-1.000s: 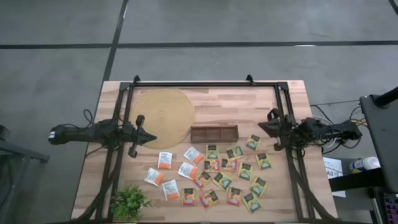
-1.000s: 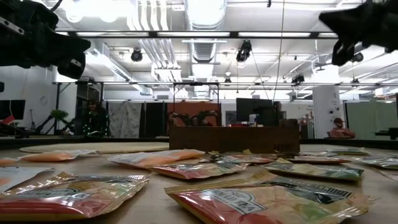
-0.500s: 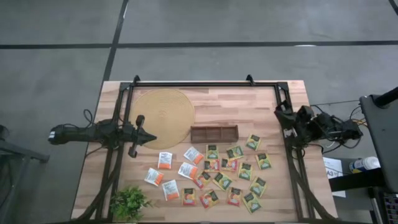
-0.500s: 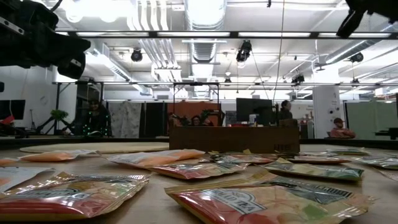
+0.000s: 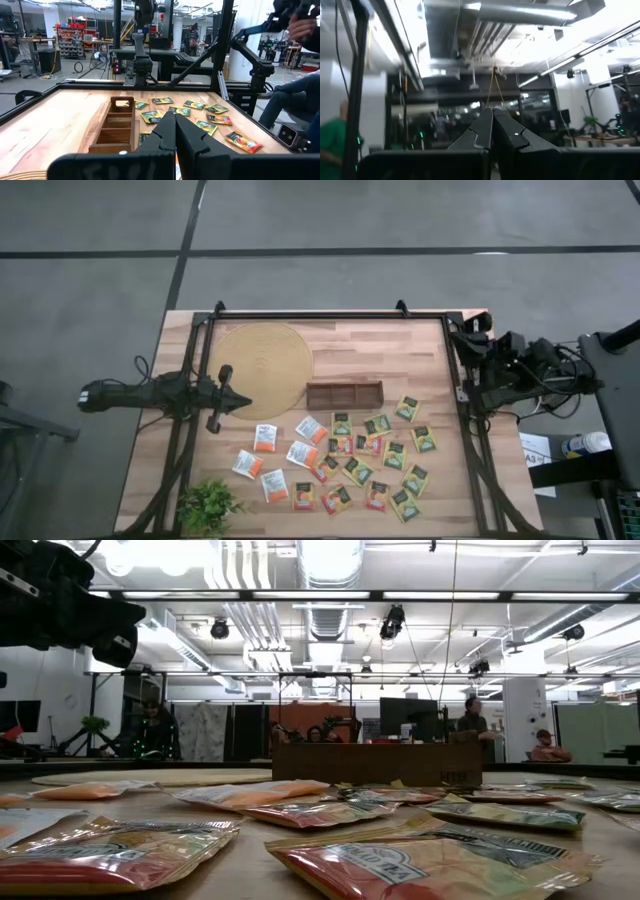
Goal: Pick & Place Tea
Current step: Put the yellow tea bag into the right section of the wooden organizer
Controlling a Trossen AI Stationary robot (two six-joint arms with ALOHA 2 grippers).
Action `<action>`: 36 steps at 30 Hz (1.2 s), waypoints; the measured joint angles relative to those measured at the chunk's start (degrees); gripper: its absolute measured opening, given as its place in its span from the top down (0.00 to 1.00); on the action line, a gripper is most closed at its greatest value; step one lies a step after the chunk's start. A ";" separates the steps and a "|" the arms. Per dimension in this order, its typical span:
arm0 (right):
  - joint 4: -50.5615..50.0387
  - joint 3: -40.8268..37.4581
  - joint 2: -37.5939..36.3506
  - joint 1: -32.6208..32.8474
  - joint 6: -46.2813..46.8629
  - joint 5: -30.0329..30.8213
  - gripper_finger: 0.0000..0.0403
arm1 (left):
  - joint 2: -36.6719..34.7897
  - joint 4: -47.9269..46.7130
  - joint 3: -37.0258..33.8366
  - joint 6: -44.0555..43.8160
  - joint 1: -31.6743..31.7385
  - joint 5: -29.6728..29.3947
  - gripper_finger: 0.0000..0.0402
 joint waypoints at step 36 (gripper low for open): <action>-26.69 40.04 40.81 -0.21 -24.68 31.11 0.98 | 0.00 -0.04 0.00 0.00 -0.04 -0.01 1.00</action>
